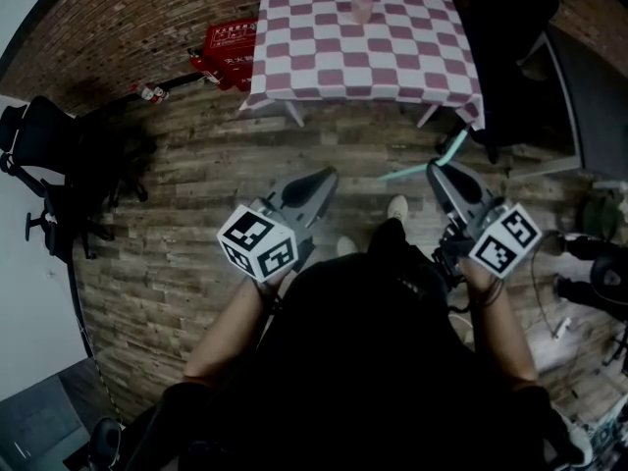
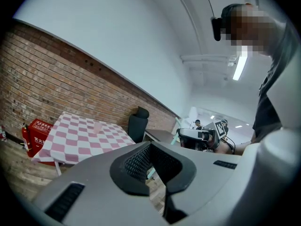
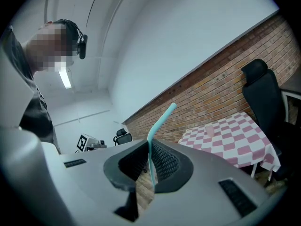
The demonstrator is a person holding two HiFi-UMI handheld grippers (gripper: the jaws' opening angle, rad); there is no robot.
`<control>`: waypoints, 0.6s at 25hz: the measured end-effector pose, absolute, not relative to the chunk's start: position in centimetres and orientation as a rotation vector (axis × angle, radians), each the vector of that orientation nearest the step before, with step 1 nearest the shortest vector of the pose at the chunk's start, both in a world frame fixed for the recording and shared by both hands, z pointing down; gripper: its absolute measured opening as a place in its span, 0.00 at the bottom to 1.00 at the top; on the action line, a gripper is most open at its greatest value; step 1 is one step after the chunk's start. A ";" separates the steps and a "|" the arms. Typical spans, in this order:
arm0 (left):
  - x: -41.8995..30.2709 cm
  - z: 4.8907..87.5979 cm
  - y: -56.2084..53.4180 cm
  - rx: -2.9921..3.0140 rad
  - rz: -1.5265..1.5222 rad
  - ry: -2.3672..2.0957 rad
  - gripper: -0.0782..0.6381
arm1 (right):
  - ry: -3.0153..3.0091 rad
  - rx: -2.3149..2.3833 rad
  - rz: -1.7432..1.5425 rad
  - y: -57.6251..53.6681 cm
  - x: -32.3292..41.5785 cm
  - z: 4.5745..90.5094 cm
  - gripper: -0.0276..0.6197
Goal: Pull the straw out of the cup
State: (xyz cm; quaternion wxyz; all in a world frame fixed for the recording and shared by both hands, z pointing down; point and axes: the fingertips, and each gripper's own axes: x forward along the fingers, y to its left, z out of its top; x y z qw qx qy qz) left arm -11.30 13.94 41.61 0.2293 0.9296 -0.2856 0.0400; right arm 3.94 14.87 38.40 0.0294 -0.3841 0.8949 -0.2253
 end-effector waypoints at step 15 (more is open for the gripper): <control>-11.1 41.6 15.2 2.556 0.104 -0.796 0.13 | 2.772 -1.153 -0.692 15.8 3.3 38.2 0.09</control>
